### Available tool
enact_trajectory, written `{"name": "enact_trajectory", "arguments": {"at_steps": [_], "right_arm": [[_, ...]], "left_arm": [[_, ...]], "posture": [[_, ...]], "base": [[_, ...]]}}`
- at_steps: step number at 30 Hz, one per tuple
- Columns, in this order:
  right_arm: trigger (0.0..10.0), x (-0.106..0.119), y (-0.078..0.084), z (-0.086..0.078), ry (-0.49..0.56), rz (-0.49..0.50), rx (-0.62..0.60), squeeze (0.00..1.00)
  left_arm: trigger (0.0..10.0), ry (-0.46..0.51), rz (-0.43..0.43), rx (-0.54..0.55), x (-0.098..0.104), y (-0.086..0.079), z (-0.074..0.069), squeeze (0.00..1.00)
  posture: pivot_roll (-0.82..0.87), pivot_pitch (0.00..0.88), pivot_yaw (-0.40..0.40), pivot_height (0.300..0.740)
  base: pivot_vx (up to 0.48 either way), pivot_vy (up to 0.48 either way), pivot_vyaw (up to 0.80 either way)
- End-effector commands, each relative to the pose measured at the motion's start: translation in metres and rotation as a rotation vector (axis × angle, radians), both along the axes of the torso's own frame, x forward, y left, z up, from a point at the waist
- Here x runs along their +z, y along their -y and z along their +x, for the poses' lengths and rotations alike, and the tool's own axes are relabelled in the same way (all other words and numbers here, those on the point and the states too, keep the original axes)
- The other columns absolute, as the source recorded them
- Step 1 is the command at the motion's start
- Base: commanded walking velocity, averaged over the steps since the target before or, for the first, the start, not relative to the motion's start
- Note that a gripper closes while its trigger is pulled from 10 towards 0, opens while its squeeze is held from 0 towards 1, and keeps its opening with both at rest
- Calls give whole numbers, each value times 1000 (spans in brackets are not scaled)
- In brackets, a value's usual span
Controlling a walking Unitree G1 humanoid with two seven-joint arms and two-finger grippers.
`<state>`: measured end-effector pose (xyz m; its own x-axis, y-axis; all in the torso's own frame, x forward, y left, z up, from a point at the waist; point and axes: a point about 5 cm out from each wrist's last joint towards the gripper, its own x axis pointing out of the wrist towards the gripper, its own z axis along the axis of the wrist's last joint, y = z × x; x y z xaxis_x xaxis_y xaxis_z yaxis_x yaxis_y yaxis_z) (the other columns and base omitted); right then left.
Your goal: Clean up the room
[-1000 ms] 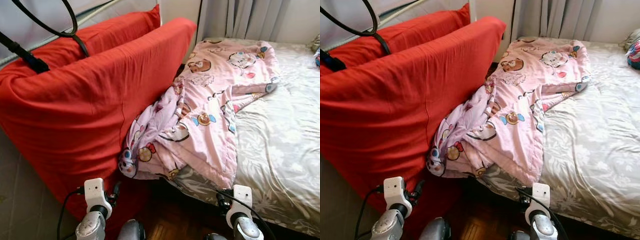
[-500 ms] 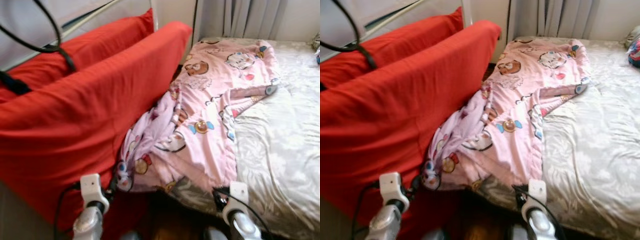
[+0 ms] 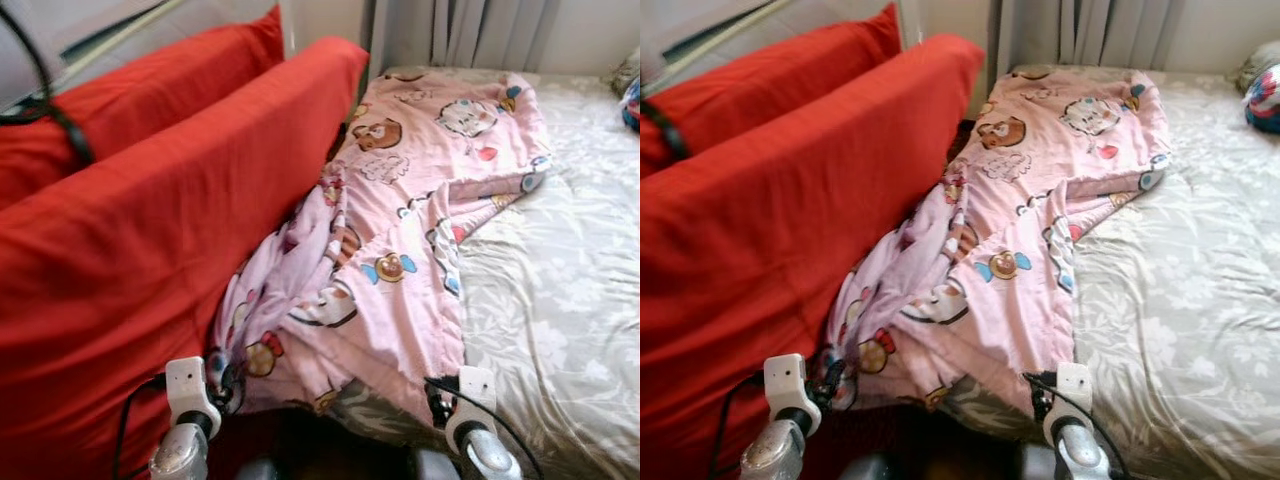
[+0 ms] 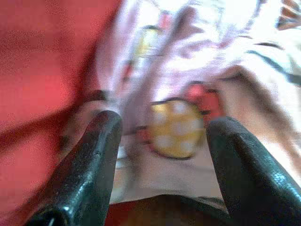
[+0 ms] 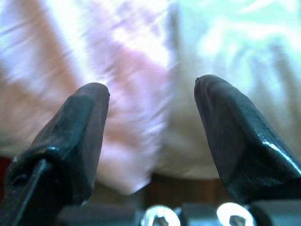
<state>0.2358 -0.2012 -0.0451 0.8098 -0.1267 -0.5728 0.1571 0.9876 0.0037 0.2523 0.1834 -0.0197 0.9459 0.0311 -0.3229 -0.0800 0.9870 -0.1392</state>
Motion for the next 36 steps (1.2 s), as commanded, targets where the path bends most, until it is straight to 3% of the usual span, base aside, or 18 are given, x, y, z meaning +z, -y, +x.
{"name": "enact_trajectory", "arguments": {"at_steps": [1, 8, 9, 11, 12, 21, 22, 23, 24, 36], "right_arm": [[10000, -4, -11, -2, -22, 28, 33, 0], [10000, -3, -15, 1, -27, 35, 67, 0], [10000, -3, -16, 1, -26, 37, 71, 933], [10000, -2, -16, 2, -24, 43, 75, 933], [10000, 0, -18, 5, -13, 58, 81, 1000], [10000, 9, -17, 20, -15, -11, 60, 1000], [10000, 10, -19, 22, -13, -1, 66, 855], [10000, 10, -20, 22, -13, -1, 71, 855], [10000, 10, -21, 22, -13, 0, 78, 0], [10000, 16, -21, 31, -15, -20, 98, 0]], "left_arm": [[10000, -8, 33, 25, -2, -13, -6, 0], [10000, 22, 42, 22, 1, -12, -7, 0], [10000, 24, 42, 21, 1, -11, -7, 0], [10000, 27, 43, 21, 1, -11, -7, 0], [10000, 37, 45, 18, 3, -11, -6, 0], [10000, 89, 77, -19, 10, -10, -8, 0], [10000, 96, 81, -23, 11, -10, -8, 0], [10000, 100, 83, -24, 11, -10, -8, 0], [10000, 109, 86, -24, 13, -11, -8, 0], [10000, 112, 115, -32, 15, -19, -18, 0]], "posture": [[-12, 113, 46, 631], [13, 165, 43, 631], [13, 165, 43, 631], [18, 170, 43, 631], [26, 186, 49, 631], [56, 229, 72, 631], [60, 238, 73, 631], [63, 243, 75, 631], [70, 248, 77, 631], [95, 274, 102, 631]], "base": [[0, 0, 0], [0, 0, 0], [0, 0, 0], [0, 0, 0], [0, 0, 0], [0, 0, 0], [0, 0, 0], [0, 0, 0], [0, 0, 0], [0, 0, 0]]}}
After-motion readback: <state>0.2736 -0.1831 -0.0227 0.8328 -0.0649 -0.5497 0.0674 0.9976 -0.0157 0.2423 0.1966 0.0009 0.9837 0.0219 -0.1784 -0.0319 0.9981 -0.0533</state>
